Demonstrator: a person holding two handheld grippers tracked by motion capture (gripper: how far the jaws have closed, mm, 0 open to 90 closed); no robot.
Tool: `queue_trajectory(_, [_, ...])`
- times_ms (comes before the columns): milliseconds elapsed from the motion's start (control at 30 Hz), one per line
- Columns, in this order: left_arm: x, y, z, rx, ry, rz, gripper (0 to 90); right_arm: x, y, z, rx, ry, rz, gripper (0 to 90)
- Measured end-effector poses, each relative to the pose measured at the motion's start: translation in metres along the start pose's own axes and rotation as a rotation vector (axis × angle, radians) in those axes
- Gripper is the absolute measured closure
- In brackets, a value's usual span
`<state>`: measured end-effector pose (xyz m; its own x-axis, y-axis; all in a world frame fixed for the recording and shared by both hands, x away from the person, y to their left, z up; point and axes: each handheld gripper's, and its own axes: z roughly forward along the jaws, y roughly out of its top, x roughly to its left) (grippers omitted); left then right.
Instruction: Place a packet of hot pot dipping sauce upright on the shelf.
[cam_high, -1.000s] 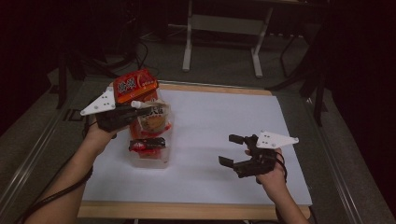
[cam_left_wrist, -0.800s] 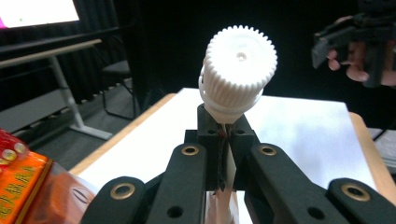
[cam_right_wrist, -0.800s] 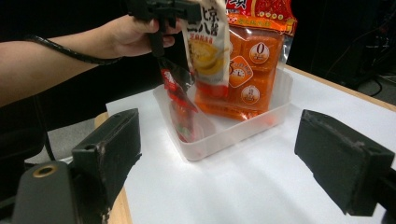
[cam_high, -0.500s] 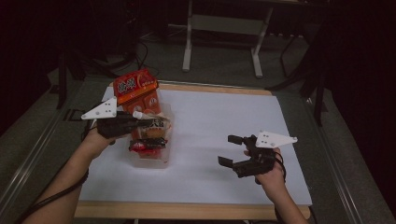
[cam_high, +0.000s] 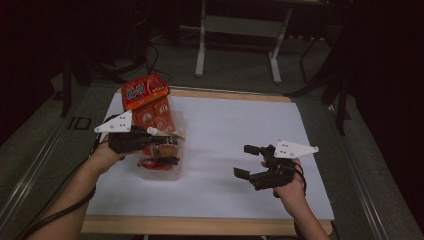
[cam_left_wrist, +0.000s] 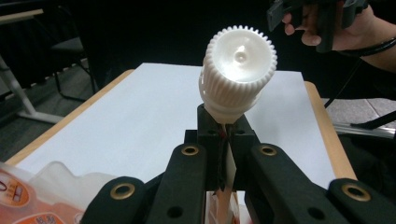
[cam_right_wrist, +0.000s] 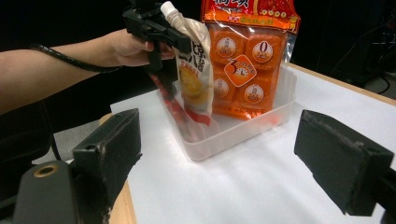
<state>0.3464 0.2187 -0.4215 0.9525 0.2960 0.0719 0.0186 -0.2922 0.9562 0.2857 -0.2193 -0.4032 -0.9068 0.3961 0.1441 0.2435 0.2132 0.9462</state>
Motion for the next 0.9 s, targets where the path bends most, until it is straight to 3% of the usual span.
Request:
queue_trajectory(200, [0.001,0.001,0.003,0.012,0.025,0.019,87.9,0.0,-0.001,0.0,0.003,0.004,0.003,14.7])
queue_trajectory(667, [0.004,0.012,0.012,0.05,0.039,0.085,87.9,-0.001,-0.002,0.0,0.005,0.013,0.015,15.0])
queue_trajectory(900, [0.005,0.012,0.014,0.052,0.02,0.071,88.0,-0.001,-0.002,0.0,0.005,0.019,0.016,15.0])
